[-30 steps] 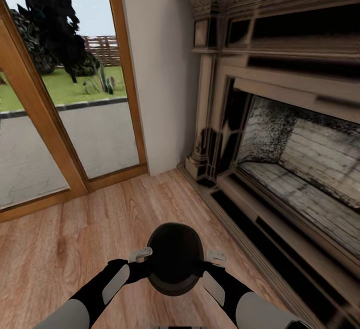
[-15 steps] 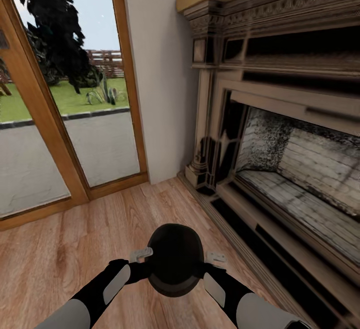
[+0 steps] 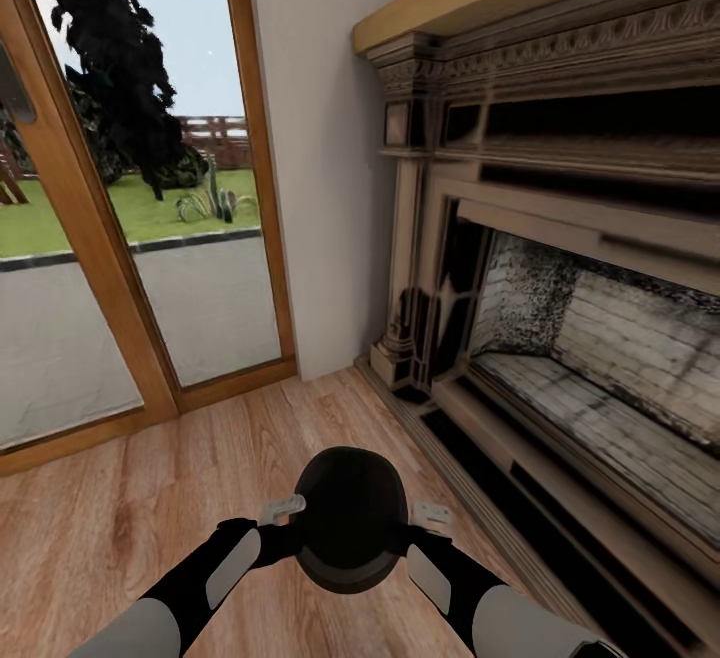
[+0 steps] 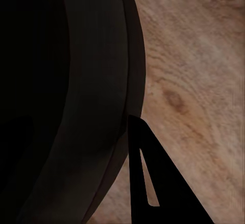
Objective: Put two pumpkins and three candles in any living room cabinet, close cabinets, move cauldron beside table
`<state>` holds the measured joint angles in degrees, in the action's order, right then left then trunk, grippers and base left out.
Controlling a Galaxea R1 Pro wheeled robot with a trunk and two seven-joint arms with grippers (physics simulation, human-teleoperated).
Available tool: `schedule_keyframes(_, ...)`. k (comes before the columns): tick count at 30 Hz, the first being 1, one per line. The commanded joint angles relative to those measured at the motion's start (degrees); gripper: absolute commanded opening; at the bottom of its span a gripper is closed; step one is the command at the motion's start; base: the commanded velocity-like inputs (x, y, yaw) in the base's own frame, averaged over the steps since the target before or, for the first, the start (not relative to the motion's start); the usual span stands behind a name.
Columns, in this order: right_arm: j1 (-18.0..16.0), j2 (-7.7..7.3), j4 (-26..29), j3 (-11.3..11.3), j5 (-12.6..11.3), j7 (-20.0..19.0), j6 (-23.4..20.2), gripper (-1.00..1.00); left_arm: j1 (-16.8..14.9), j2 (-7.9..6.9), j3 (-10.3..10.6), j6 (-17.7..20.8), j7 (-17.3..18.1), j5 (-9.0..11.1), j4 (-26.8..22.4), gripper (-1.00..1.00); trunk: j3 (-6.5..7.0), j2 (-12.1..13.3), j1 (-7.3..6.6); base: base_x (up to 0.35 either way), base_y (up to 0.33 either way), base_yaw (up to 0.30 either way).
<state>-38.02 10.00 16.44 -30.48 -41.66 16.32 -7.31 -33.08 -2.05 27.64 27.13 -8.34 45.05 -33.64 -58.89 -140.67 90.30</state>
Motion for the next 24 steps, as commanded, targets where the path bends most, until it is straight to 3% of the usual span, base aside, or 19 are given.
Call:
schedule_keyframes(1,0.0,0.0,1.8,-1.2,0.3,-4.1,0.7,-1.0,0.0,-0.06,0.5,-0.1,0.4,2.9,-0.1,-1.0,0.14,0.4,-0.24,0.0,0.0,0.0)
schedule_keyframes(17,0.0,0.0,1.9,-1.2,0.3,-4.2,0.7,-1.0,0.0,-0.15,0.5,-0.1,1.0,3.0,-0.1,-1.0,0.52,1.2,-0.68,0.0,0.0,0.004)
schedule_keyframes(24,0.0,0.0,1.9,-1.2,0.3,-4.2,0.7,-1.0,0.0,-0.23,0.4,-0.2,1.1,3.0,-0.2,-1.0,0.54,1.2,-0.68,0.0,0.0,0.215)
